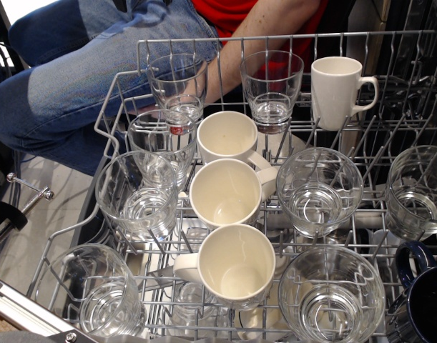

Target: Pick up glass cup

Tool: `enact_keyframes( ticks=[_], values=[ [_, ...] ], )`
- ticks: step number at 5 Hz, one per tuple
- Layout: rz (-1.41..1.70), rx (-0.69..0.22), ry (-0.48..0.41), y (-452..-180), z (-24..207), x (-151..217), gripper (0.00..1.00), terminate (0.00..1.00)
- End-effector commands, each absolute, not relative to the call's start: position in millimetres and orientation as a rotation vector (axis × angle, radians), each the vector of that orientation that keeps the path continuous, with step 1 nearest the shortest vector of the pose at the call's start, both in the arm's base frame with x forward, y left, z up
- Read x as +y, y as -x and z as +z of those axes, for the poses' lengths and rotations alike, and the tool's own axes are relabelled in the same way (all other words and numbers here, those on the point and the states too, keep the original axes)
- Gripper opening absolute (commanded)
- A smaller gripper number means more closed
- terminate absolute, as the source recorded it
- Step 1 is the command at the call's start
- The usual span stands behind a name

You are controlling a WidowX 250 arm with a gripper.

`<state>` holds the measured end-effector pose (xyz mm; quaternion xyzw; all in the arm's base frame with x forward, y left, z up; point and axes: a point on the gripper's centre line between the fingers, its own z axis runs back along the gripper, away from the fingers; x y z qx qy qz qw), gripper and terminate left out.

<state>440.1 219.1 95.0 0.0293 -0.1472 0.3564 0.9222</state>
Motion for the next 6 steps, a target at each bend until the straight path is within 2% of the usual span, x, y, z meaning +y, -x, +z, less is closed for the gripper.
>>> enact_keyframes(
  ticks=[1, 2, 3, 5, 6],
  values=[
    [0.732, -0.302, -0.06, -440, 95, 219, 1.0, 0.0],
    [0.828, -0.306, -0.138, -441, 90, 213, 1.0, 0.0],
    [0.933, -0.329, -0.139, -442, 82, 211, 1.0, 0.0],
    [0.966, -0.379, -0.066, -444, 69, 214, 1.0, 0.0],
    [0.973, -0.401, -0.05, -457, 65, 225, 1.0, 0.0]
  ],
)
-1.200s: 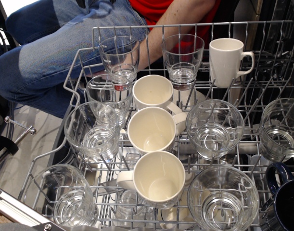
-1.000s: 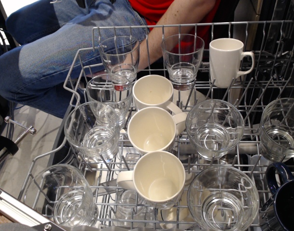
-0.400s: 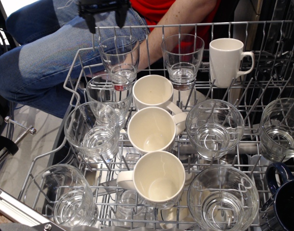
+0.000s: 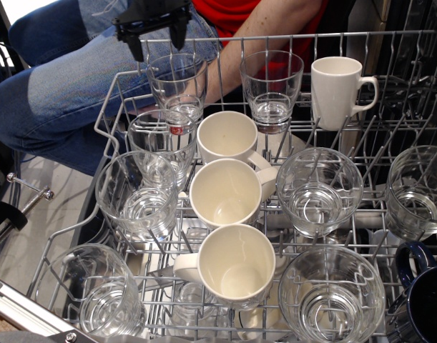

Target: Pick up glass cup

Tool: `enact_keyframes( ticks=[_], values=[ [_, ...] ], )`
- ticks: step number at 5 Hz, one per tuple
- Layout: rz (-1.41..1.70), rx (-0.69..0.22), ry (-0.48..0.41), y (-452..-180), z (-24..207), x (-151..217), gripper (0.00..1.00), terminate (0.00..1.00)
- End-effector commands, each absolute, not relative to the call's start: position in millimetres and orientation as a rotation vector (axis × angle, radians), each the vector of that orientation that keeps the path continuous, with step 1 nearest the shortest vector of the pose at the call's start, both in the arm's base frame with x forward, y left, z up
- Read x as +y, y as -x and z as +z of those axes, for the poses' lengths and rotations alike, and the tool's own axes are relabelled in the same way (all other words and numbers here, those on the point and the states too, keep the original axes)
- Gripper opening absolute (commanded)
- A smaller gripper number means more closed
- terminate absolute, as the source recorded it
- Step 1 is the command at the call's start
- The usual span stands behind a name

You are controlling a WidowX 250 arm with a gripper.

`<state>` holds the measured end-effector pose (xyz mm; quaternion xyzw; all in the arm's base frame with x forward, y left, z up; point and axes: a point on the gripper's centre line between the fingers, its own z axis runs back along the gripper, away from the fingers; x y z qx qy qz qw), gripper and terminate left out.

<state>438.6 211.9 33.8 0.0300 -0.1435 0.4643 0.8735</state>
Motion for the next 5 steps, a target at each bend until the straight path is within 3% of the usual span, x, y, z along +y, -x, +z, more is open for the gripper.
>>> enact_keyframes(
  ticks=[1, 3, 5],
  values=[
    [0.993, -0.412, -0.03, -469, 56, 235, 1.0, 0.0],
    [1.023, -0.374, -0.028, -476, 26, 234, 1.0, 0.0],
    [1.029, -0.385, -0.024, -456, 8, 226, 1.0, 0.0]
  ],
)
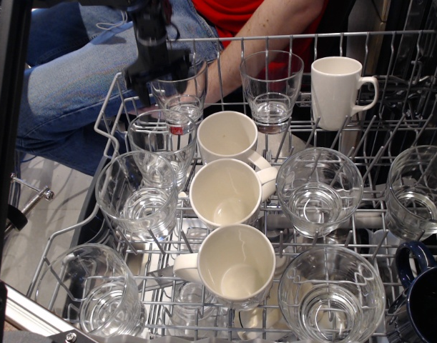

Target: Pick up glass cup

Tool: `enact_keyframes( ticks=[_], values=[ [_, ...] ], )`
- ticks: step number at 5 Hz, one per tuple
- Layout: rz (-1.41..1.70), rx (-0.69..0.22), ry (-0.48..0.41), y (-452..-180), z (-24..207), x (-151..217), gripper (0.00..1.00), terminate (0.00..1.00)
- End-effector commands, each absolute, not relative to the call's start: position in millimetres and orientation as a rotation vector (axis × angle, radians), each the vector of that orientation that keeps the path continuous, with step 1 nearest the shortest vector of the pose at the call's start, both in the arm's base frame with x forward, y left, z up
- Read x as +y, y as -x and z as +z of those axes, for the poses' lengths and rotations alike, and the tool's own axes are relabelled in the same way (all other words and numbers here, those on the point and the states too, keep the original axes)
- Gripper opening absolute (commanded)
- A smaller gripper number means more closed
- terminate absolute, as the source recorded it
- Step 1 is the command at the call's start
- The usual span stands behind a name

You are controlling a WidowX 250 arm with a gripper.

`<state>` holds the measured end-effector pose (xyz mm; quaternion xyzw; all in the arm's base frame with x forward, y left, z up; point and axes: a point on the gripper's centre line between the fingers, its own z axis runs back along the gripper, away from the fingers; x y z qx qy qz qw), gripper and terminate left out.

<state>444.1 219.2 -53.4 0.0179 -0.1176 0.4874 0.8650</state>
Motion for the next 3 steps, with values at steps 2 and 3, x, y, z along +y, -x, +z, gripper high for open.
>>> enact_keyframes(
  ticks=[2, 3],
  values=[
    [1.091, -0.382, 0.019, -451, -5, 219, 0.0, 0.0],
    [1.12, -0.373, 0.038, -454, -11, 221, 0.0, 0.0]
  ],
)
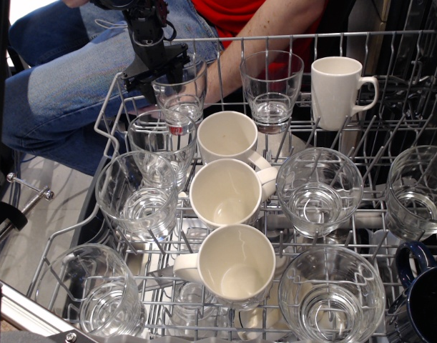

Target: Pick up glass cup

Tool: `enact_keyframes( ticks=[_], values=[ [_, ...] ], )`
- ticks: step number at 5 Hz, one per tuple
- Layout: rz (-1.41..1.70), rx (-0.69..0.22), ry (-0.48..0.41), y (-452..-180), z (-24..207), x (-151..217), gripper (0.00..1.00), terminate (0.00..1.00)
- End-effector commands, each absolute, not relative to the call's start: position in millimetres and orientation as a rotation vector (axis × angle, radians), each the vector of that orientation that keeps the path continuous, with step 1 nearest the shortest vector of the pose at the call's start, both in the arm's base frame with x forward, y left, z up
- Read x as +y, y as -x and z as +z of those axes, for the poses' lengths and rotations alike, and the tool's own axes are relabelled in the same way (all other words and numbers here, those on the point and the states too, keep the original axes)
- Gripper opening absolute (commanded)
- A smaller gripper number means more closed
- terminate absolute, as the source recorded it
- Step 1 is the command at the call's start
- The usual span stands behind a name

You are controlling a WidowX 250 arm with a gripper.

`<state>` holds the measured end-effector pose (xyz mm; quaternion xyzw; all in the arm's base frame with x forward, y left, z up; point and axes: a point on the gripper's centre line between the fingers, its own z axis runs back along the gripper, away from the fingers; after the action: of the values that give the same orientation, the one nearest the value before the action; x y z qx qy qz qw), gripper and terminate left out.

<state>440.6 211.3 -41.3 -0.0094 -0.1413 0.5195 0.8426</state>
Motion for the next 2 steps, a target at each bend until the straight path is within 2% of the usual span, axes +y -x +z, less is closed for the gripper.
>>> enact_keyframes(
  ticks=[1, 2],
  values=[
    [1.127, -0.376, 0.038, -455.5, -13.7, 222.4, 0.0, 0.0],
    [1.132, -0.375, 0.044, -458.7, -13.3, 222.4, 0.0, 0.0]
  ],
)
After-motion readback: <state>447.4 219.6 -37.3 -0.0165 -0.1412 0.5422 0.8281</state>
